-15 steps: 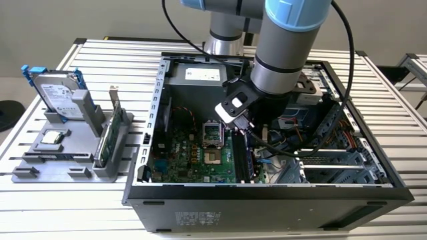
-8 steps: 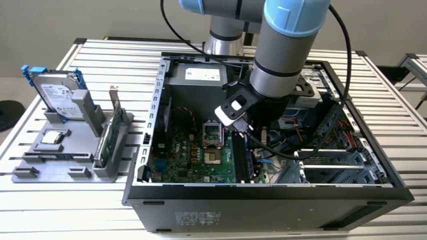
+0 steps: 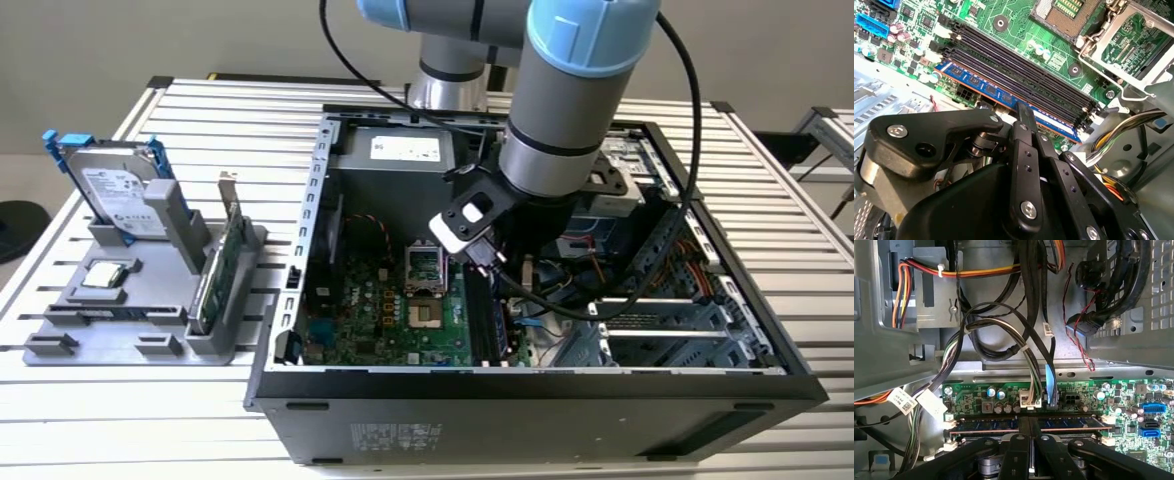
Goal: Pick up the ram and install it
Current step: 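Press down the ram until it locks into place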
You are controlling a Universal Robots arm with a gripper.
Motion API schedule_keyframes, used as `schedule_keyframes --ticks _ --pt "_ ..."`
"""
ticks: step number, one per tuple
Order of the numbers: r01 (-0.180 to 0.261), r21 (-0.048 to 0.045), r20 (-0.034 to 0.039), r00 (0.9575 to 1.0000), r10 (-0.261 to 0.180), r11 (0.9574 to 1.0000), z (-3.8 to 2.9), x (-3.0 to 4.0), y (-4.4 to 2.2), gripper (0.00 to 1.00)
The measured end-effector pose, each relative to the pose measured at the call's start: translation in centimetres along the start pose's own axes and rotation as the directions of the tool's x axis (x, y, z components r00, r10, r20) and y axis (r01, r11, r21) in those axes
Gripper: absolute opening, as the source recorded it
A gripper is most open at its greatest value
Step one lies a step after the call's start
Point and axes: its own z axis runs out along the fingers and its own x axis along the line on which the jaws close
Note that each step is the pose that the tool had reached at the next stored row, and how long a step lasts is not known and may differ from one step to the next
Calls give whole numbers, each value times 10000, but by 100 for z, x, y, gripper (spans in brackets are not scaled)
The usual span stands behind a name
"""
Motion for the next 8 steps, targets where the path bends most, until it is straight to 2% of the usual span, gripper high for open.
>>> schedule_keyframes --ticks 8 --pt "0 0 0 10000 0 10000 38 1 -1 0"
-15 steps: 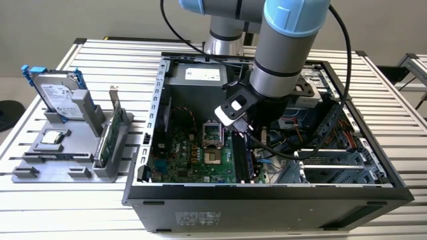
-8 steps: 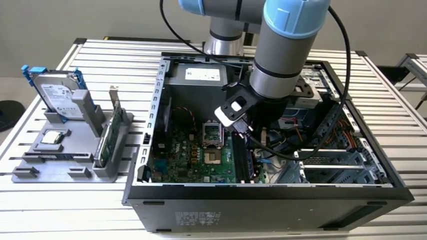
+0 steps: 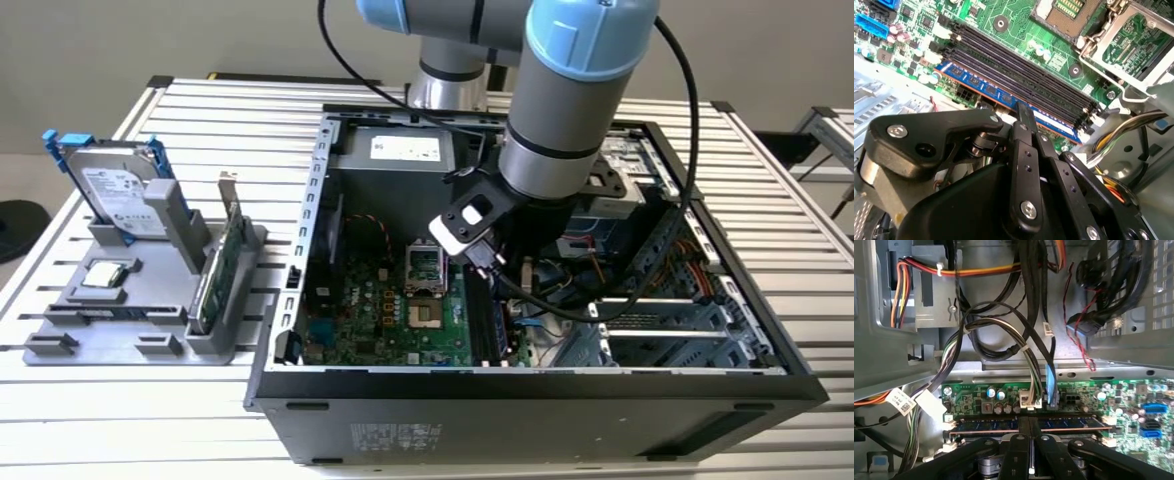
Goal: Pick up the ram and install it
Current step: 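Press down the ram until it locks into place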
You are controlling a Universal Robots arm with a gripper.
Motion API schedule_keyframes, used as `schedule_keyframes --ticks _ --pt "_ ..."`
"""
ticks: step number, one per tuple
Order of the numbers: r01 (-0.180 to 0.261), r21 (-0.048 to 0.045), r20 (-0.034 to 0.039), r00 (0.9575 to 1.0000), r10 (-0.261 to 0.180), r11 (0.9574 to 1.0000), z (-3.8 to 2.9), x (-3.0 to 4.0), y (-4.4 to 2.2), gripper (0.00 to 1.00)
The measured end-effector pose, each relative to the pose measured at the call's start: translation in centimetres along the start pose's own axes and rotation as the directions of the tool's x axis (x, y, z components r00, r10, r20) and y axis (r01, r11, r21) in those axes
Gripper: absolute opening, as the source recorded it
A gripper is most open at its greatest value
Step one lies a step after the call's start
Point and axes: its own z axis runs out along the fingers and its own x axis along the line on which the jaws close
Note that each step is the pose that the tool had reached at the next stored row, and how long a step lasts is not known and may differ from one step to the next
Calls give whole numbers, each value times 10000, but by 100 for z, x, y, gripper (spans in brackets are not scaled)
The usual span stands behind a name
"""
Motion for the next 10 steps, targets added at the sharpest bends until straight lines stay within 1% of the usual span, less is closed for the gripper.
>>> schedule_keyframes --ticks 10 --pt "0 0 0 10000 0 10000 11 0 0 0"
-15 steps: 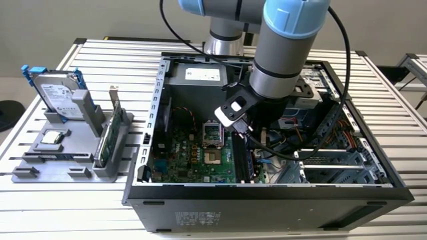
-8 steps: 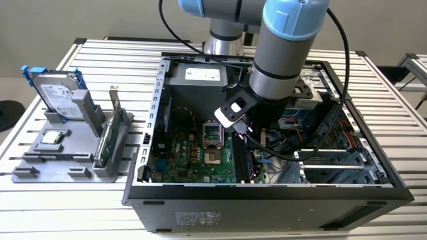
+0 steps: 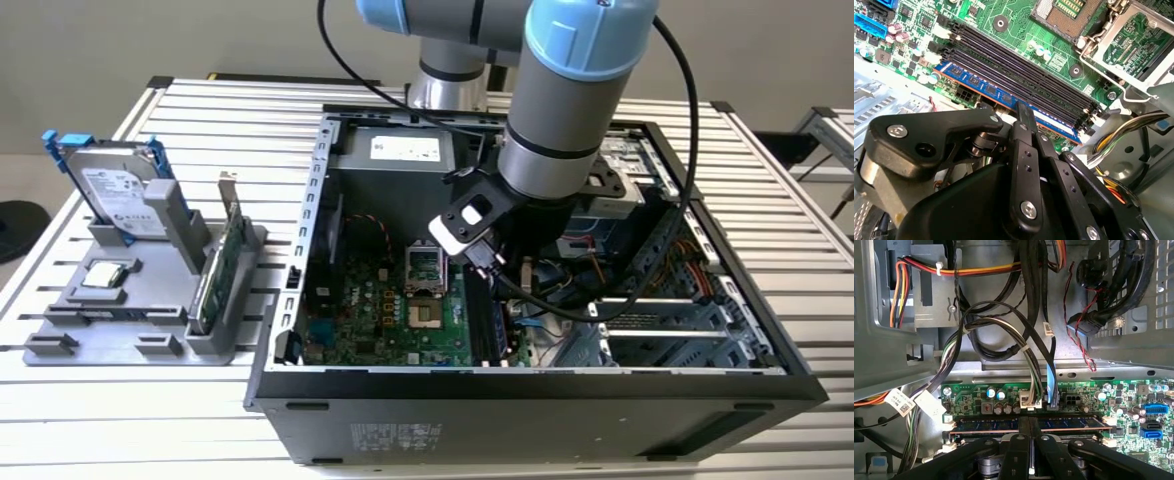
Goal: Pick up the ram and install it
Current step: 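Press down the ram until it locks into place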
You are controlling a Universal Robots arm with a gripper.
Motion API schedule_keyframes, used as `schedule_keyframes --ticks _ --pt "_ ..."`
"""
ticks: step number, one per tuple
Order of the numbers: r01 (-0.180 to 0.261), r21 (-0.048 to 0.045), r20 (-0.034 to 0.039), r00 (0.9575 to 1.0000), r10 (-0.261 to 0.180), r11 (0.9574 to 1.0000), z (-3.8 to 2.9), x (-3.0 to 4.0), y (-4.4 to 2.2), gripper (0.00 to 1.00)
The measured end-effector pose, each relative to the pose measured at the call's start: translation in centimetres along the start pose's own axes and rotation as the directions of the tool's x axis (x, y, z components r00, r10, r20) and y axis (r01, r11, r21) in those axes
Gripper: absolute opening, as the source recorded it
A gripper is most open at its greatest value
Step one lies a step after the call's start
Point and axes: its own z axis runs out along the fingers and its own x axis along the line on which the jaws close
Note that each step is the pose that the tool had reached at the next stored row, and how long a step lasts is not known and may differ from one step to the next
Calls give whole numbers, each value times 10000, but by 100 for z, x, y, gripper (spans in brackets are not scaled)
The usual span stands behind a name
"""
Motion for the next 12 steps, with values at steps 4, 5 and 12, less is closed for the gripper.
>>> schedule_keyframes --ticks 4,5,12 --pt "0 0 -1 10000 0 10000 1 0 0 0" --pt "0 0 -1 10000 0 10000 1 0 0 0" --pt "0 -1 -1 10000 0 10000 3 0 0 0"
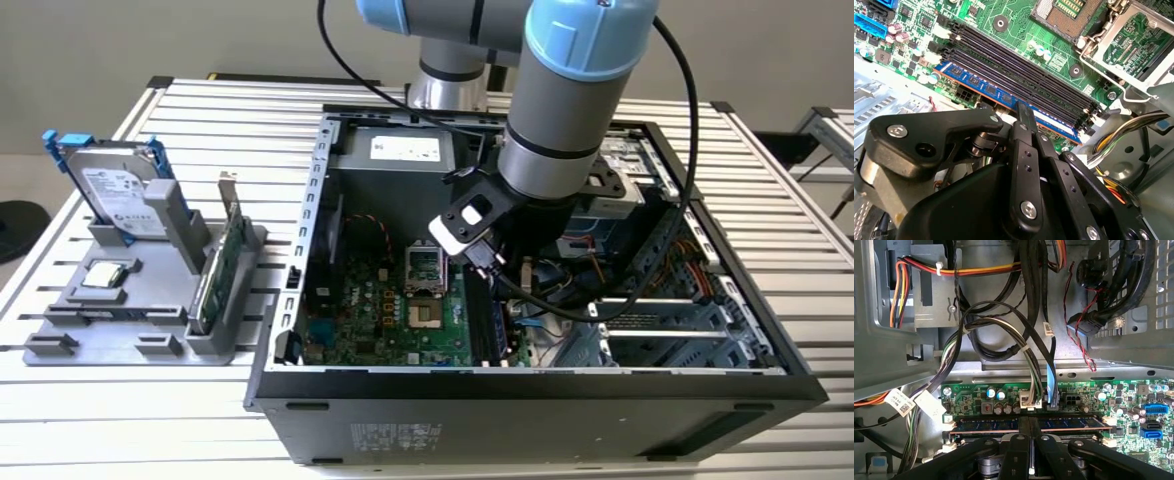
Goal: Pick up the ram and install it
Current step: 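Press down the ram until it locks into place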
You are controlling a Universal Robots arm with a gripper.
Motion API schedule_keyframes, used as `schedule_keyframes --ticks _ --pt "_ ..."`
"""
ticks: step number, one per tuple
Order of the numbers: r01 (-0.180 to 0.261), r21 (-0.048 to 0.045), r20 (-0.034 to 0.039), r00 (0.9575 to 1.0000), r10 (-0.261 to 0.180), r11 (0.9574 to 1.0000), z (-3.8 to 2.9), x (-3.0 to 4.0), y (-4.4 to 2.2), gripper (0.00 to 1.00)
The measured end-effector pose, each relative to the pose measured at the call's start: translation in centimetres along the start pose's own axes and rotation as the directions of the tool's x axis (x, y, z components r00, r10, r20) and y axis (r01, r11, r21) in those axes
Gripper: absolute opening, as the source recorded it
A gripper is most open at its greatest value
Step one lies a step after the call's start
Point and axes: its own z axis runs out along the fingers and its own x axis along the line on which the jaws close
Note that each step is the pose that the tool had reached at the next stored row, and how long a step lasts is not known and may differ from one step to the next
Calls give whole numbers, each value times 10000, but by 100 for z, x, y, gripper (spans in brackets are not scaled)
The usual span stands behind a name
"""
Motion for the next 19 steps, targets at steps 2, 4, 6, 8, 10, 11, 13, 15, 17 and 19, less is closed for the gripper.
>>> schedule_keyframes --ticks 2,4,6,8,10,11,13,15,17,19 --pt "0 0 0 10000 0 10000 1 0 0 0" --pt "0 0 0 10000 0 10000 1 0 0 0" --pt "0 0 0 10000 0 10000 1 0 0 0" --pt "0 0 0 10000 0 10000 2 0 0 0" --pt "0 0 0 10000 0 10000 2 0 0 0" --pt "0 0 0 10000 0 10000 2 0 0 0" --pt "0 0 0 10000 0 10000 2 0 0 0" --pt "0 1 -7 10000 0 10000 8 0 0 0" --pt "-1 1 -19 10000 1 10000 19 0 -1 0" --pt "0 4 -38 10000 0 10000 21 -2 -1 0"
